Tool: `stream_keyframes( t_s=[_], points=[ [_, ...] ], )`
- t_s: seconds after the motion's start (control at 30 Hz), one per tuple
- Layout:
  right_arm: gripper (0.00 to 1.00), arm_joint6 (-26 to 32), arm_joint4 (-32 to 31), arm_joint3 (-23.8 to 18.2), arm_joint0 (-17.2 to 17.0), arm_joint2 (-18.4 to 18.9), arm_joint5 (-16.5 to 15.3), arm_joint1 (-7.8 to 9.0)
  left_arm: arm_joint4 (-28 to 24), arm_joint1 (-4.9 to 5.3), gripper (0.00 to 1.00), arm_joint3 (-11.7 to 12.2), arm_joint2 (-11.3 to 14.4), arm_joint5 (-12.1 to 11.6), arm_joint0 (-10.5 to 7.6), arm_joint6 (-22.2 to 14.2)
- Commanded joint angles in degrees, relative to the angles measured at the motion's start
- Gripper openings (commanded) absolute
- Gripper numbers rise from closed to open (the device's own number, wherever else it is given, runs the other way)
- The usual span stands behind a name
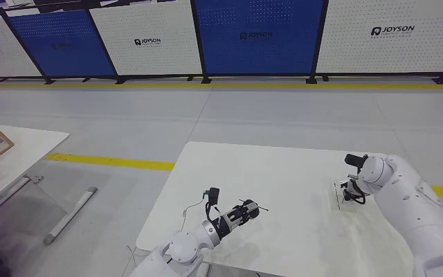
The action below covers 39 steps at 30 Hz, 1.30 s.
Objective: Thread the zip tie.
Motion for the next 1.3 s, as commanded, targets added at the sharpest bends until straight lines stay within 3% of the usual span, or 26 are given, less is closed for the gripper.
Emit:
stream_keyframes(
  t_s=[0.0, 0.17, 0.3, 0.5, 0.7, 0.77, 1.27],
  points=[
    [0.0, -0.01, -0.48, -2.47, -1.09, 0.84, 0.74, 0.85, 0.0, 0.0, 0.0, 0.0, 0.0, 0.0, 0.0, 0.0],
    [0.0, 0.02, -2.19, -10.43, -4.88, 3.7, 3.36, 3.4, 0.0, 0.0, 0.0, 0.0, 0.0, 0.0, 0.0, 0.0],
    [0.0, 0.91, -3.95, -19.39, -9.48, 7.44, 5.22, 6.09, 0.0, 0.0, 0.0, 0.0, 0.0, 0.0, 0.0, 0.0],
    [0.0, 2.55, -7.6, -35.26, -18.8, 14.28, 9.74, 9.92, 0.0, 0.0, 0.0, 0.0, 0.0, 0.0, 0.0, 0.0],
    [0.0, 0.92, -9.04, -46.46, -27.49, 21.98, 10.3, 12.33, 0.0, 0.0, 0.0, 0.0, 0.0, 0.0, 0.0, 0.0],
    [0.0, -0.83, -9.57, -47.56, -29.44, 24.25, 10.3, 12.55, 0.0, 0.0, 0.0, 0.0, 0.0, 0.0, 0.0, 0.0],
    [0.0, -0.83, -9.57, -47.56, -29.44, 24.25, 10.3, 12.55, 0.0, 0.0, 0.0, 0.0, 0.0, 0.0, 0.0, 0.0]
  ],
)
